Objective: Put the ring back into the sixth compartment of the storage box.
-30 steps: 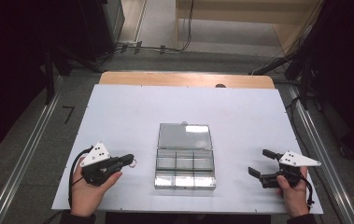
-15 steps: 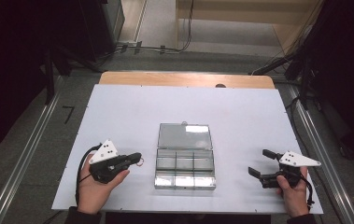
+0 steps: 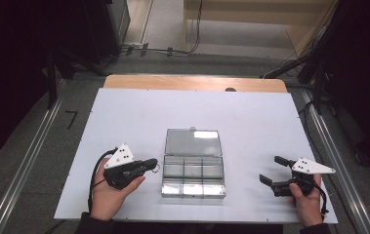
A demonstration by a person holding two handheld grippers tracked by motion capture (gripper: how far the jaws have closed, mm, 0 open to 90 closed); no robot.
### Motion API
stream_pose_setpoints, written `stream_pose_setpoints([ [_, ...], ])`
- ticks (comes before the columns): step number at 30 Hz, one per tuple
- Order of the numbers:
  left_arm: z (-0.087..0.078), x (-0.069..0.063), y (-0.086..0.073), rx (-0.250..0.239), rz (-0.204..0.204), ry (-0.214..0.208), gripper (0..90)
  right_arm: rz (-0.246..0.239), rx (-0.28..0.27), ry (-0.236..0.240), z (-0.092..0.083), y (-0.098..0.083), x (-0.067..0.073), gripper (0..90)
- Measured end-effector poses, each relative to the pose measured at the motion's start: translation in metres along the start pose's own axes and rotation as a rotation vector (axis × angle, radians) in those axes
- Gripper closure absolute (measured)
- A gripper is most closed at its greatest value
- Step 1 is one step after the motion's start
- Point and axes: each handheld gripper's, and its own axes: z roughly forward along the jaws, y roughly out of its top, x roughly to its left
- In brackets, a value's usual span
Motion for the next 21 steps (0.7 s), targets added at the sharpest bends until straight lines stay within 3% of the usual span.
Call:
stream_pose_setpoints([
  [21,0.020,-0.010,0.015,-0.002,0.030,-0.038,88.3,0.005,-0.001,0.002,0.000,0.000,0.000,1.4],
])
